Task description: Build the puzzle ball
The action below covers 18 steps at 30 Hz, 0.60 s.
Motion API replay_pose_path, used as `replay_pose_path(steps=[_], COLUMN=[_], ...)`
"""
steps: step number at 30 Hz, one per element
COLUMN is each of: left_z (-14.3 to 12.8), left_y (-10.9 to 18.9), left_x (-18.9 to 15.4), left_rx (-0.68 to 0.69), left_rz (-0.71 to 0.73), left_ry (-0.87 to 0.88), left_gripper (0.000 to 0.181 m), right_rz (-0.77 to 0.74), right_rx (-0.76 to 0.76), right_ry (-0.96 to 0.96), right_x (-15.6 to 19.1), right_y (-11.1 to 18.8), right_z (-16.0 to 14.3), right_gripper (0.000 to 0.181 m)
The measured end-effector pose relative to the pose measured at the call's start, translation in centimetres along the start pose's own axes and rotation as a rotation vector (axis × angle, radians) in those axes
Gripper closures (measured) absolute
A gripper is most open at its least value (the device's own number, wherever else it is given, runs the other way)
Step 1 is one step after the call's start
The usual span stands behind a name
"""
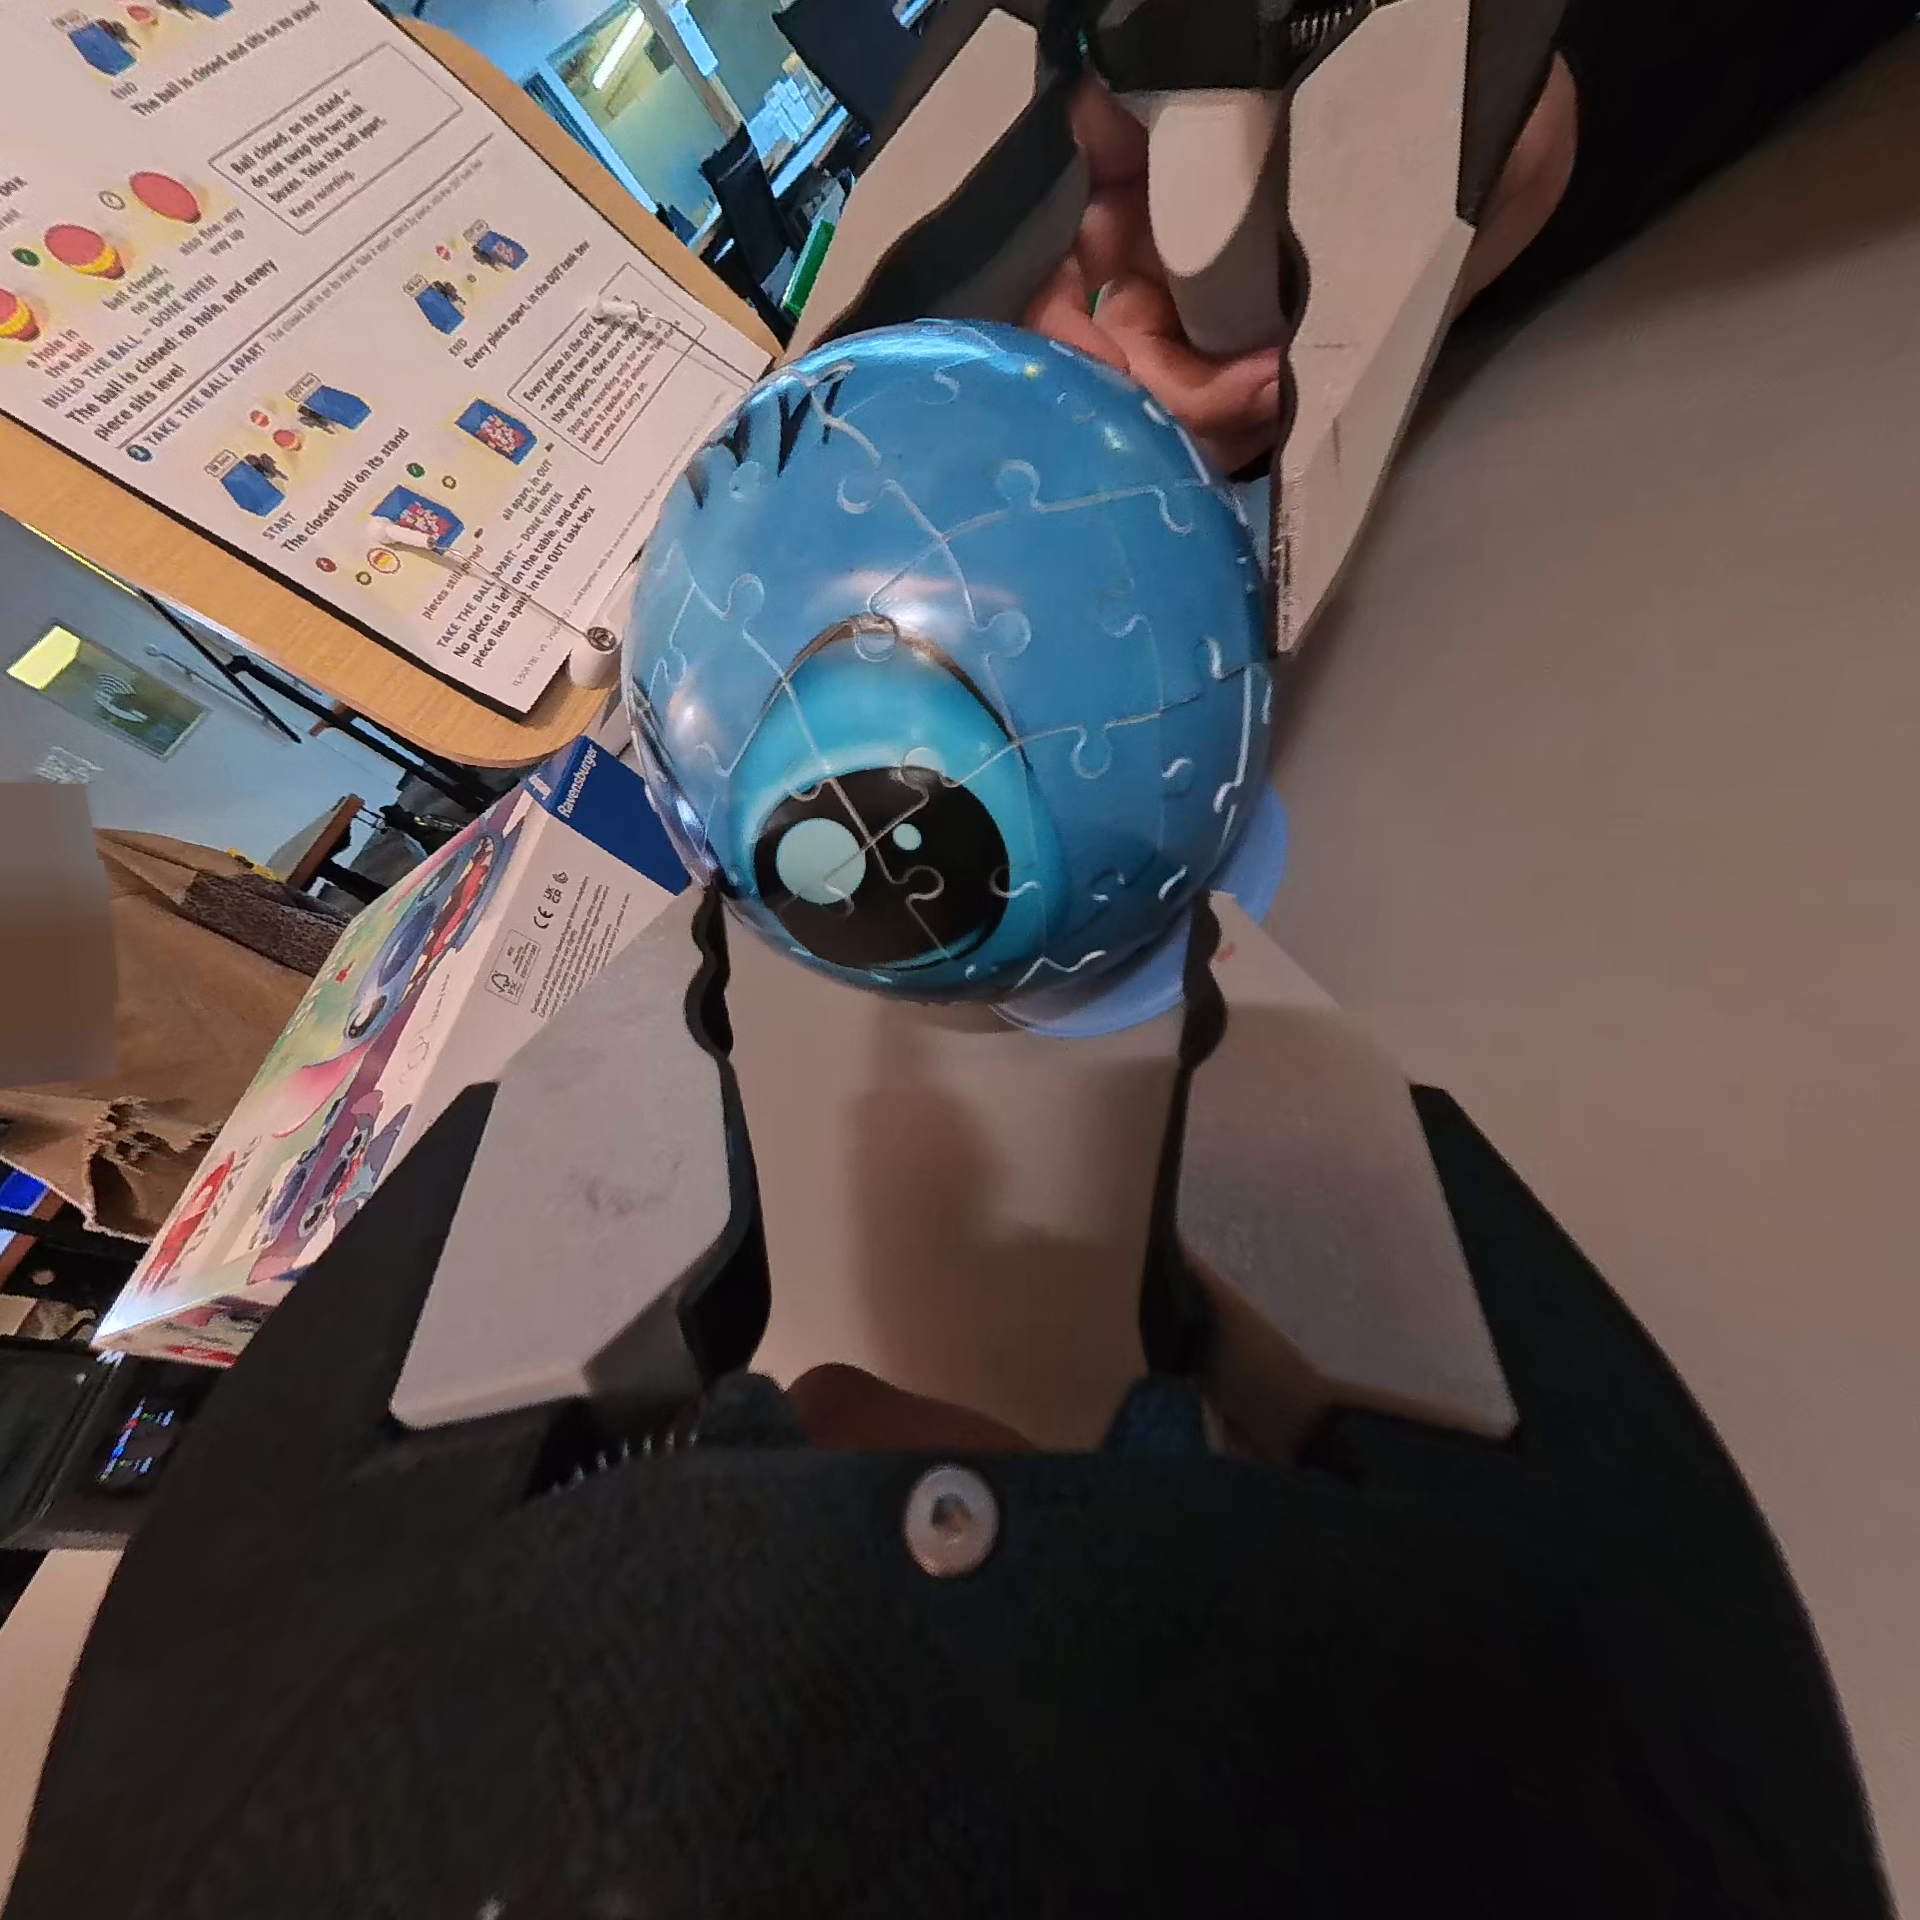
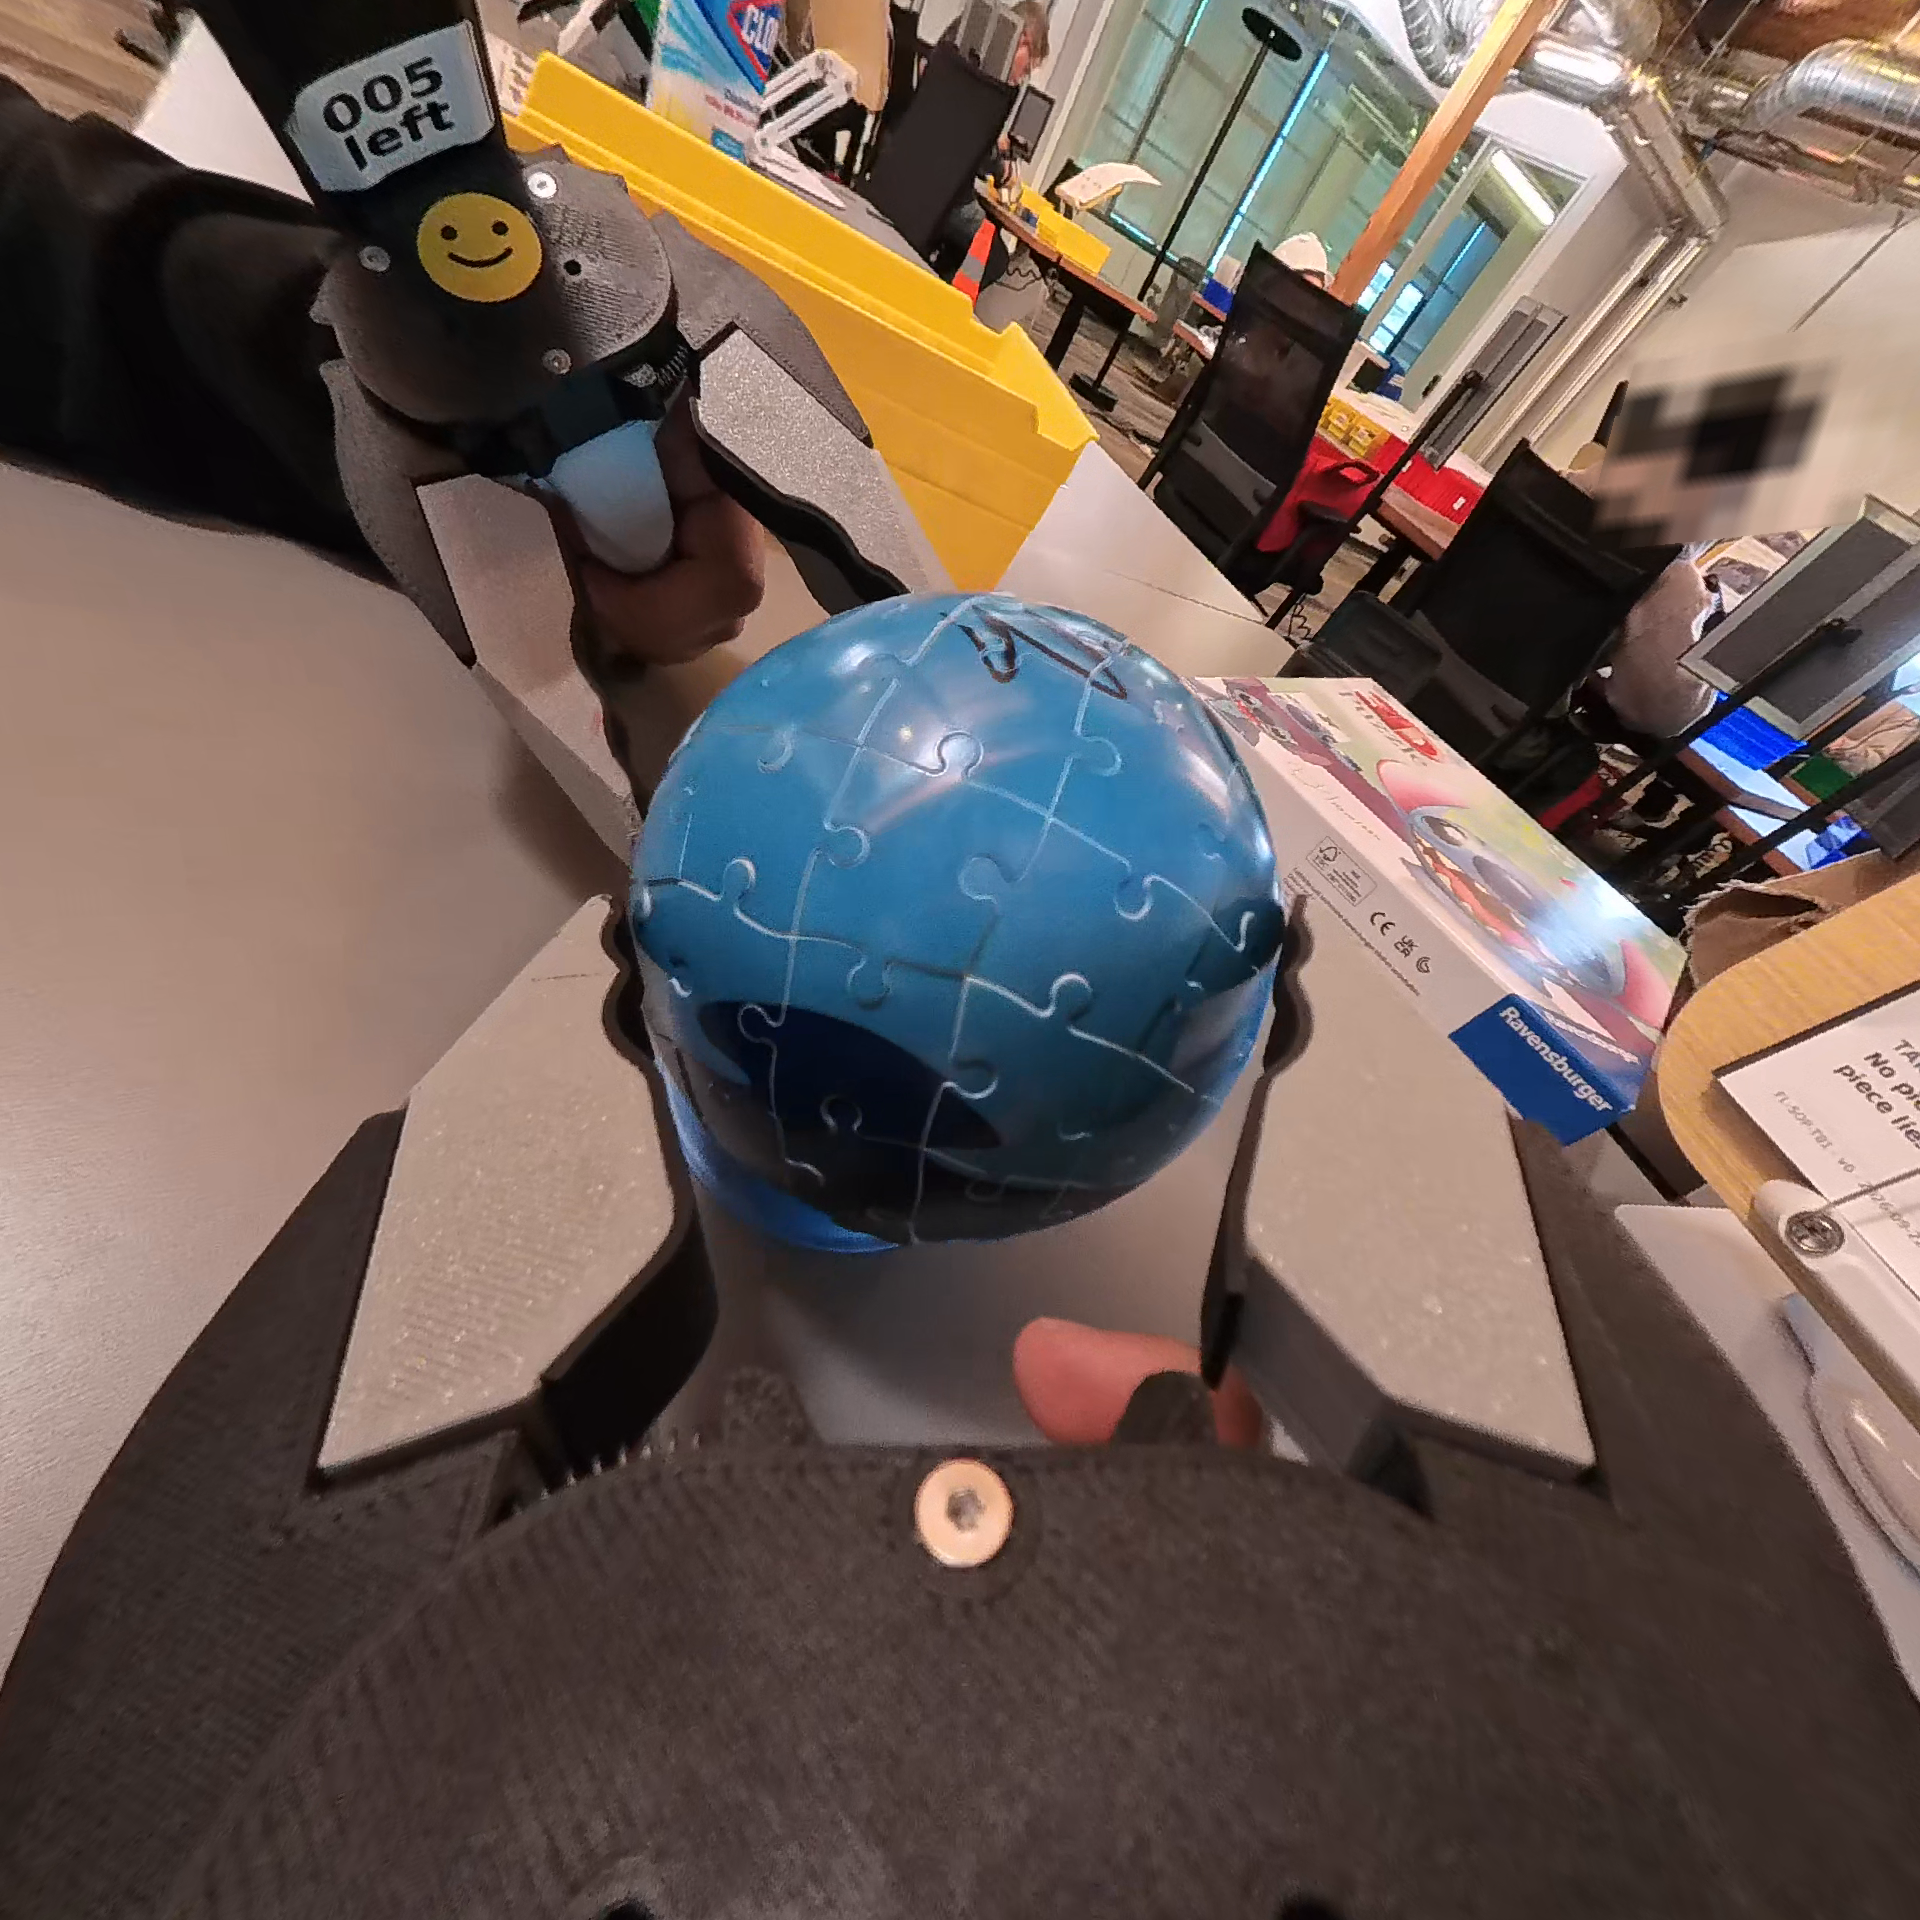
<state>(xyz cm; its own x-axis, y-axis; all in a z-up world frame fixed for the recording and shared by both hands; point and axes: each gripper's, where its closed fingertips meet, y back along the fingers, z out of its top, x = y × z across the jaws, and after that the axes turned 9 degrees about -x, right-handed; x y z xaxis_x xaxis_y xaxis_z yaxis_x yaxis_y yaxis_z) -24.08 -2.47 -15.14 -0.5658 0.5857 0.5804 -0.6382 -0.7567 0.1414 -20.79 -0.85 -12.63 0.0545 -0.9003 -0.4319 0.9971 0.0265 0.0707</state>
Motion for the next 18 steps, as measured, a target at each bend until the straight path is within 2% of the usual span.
replay_pose_path(steps=[7,10,13,16,18], left_z=[-0.3,-0.4,-0.4,0.1,0.9], left_y=[1.1,2.7,4.4,5.5,5.7], left_x=[-0.5,0.2,0.4,0.4,0.1], left_rx=[0.032,0.043,0.055,0.049,0.026], left_rz=[0.02,0.088,0.133,0.165,0.17], left_ry=[0.011,0.033,0.107,0.208,0.299], left_gripper=[0.093,0.092,0.093,0.092,0.093], right_rz=[-0.011,-0.037,-0.039,0.064,0.157], right_rx=[-0.016,-0.036,-0.024,0.029,0.038], right_ry=[-0.014,-0.018,-0.067,-0.167,-0.259], right_x=[-0.2,-1.4,-2.9,-3.0,-2.5], right_y=[0.9,2.3,3.9,4.6,4.7], right_z=[0.4,0.8,-0.4,-2.7,-3.4], right_gripper=[0.063,0.063,0.069,0.086,0.082])
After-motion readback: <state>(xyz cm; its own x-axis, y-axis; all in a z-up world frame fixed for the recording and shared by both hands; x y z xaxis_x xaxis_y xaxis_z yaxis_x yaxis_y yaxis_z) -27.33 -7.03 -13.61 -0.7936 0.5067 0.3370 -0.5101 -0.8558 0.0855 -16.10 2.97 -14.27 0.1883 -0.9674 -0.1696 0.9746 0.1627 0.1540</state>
